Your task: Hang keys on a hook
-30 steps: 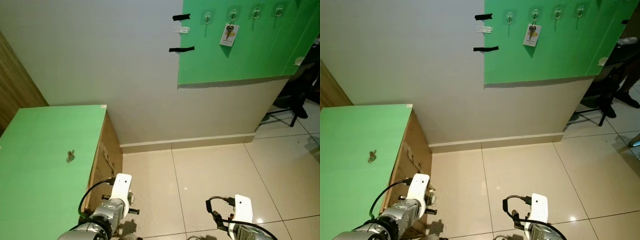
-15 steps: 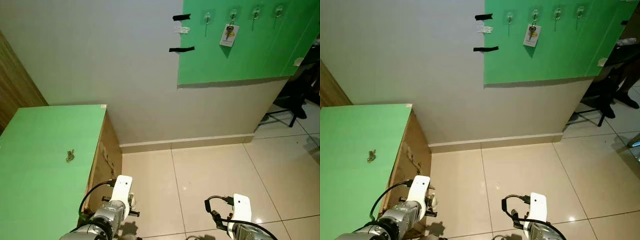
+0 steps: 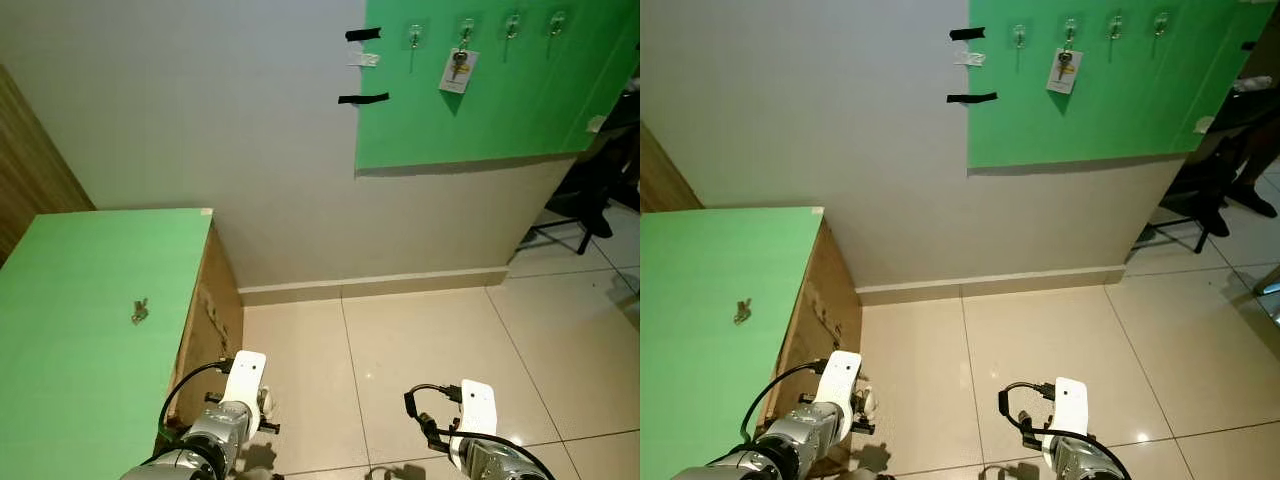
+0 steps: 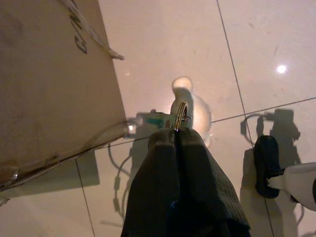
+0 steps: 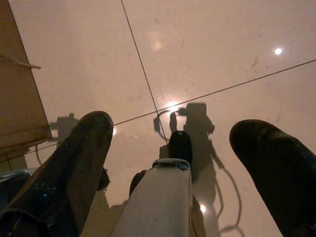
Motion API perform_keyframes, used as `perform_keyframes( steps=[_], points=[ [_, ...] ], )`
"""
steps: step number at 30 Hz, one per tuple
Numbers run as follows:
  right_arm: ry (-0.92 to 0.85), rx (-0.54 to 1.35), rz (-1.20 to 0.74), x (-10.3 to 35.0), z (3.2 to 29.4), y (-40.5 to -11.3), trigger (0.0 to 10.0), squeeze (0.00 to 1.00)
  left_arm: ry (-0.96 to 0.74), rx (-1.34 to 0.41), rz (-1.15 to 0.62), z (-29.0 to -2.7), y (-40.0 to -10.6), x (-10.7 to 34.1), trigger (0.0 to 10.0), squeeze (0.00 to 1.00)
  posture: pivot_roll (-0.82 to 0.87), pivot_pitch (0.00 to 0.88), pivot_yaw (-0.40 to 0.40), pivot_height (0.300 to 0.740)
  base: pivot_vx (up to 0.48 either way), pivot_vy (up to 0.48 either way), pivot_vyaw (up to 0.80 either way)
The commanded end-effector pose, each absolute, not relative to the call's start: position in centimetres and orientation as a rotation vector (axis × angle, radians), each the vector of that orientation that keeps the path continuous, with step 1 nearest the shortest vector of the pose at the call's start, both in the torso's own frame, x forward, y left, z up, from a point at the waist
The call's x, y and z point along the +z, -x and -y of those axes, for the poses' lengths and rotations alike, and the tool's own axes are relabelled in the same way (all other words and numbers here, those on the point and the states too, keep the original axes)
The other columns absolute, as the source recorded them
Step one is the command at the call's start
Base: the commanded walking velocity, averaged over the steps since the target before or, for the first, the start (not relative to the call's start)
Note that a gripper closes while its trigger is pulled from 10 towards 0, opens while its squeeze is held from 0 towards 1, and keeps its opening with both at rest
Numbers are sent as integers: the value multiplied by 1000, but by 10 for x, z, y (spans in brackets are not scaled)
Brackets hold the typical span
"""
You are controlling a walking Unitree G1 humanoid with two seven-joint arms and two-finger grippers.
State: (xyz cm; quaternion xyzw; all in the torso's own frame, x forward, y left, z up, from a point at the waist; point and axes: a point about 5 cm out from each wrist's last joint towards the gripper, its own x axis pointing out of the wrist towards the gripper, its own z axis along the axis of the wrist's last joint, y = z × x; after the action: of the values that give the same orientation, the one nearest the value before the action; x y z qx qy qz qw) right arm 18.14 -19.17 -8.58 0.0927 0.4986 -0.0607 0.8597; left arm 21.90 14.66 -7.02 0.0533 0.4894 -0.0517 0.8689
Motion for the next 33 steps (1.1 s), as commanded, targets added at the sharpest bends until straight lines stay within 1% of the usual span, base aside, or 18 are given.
perform_keyframes(
  steps=[1,19,33],
  points=[
    [-185,-119,-1049,-86,189,-183,10000,0,-125,-103,-1010,-147,-222,-69,10000,0,-131,0,25,740,0,0,0],
    [-152,-116,-1069,-89,193,-174,10000,0,-133,-107,-1007,-148,-221,-69,10000,0,-148,0,25,740,0,0,0],
    [-169,-124,-1074,-91,193,-170,10000,0,-134,-116,-1010,-148,-218,-71,10000,0,-173,0,36,740,0,0,0]
  ],
)
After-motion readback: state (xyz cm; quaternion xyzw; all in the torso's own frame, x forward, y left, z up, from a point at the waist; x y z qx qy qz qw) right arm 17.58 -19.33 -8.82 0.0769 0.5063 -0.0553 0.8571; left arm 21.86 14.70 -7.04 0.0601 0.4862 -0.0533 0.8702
